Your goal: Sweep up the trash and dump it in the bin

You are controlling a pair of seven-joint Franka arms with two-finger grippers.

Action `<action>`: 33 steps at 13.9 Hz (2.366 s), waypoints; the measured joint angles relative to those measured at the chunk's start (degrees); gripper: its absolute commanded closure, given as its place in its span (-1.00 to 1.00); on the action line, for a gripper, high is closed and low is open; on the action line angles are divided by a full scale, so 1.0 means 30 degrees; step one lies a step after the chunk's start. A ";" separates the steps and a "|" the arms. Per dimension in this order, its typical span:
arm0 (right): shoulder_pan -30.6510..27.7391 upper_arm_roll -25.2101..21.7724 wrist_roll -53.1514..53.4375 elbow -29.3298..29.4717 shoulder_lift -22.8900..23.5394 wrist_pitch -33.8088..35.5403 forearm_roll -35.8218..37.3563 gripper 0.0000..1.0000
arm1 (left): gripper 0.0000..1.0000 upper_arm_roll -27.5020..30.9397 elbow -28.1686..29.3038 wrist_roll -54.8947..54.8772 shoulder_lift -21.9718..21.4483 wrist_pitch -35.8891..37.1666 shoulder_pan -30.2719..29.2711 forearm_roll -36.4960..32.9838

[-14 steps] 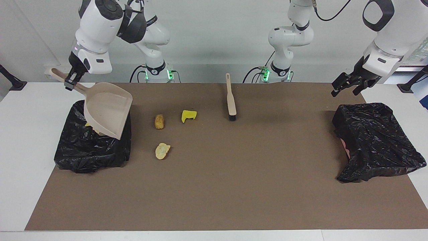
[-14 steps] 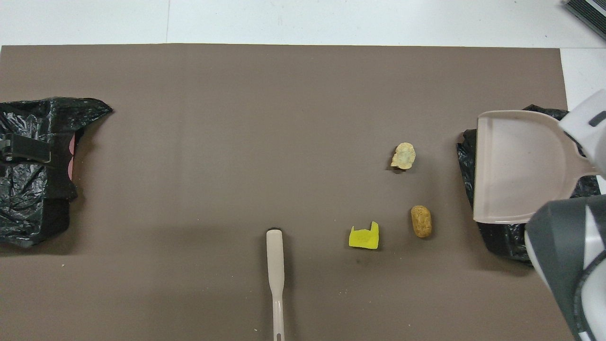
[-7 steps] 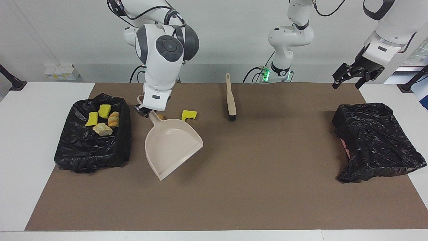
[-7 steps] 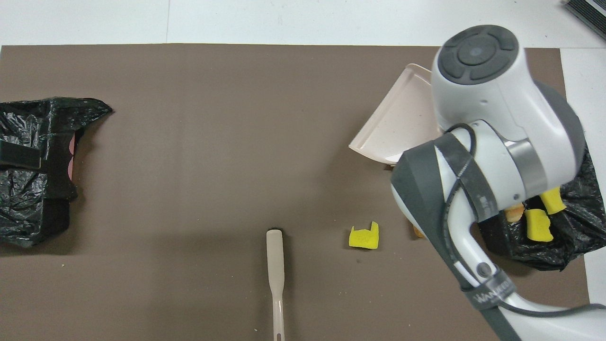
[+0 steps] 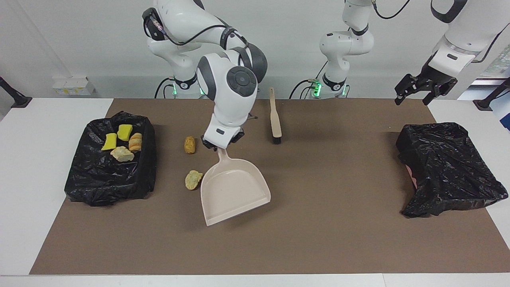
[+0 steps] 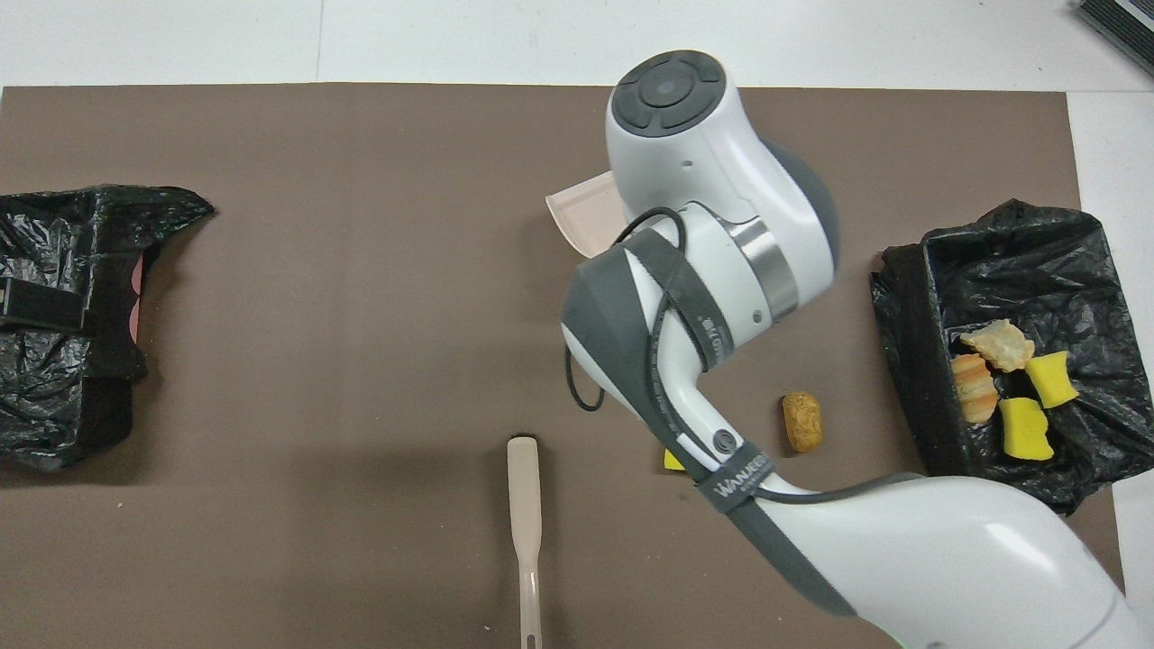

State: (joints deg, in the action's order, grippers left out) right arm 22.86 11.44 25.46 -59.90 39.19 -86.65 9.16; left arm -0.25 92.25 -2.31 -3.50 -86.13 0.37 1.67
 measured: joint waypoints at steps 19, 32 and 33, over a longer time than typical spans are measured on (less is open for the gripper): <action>0.2802 -0.0105 0.5682 0.0421 0.2371 -0.4845 -0.1533 -0.40 | -1.00 -0.0426 0.0466 -0.0028 -0.0291 0.0136 0.0016 -0.0036; 0.3517 0.0242 0.5694 -0.7253 -0.4792 -0.3238 -0.2437 -1.00 | -1.00 -0.0826 0.0980 0.0168 0.1811 -0.2927 0.1770 -0.0042; 0.3554 0.0316 0.5694 -0.8168 -0.5481 -0.3191 -0.2852 -1.00 | -1.00 -0.0841 0.0986 0.0376 0.2171 -0.3363 0.2034 -0.0043</action>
State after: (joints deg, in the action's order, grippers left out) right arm 33.52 12.38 42.54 -84.40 22.74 -96.23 0.60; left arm -2.77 95.20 -1.18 3.01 -96.22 6.47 1.54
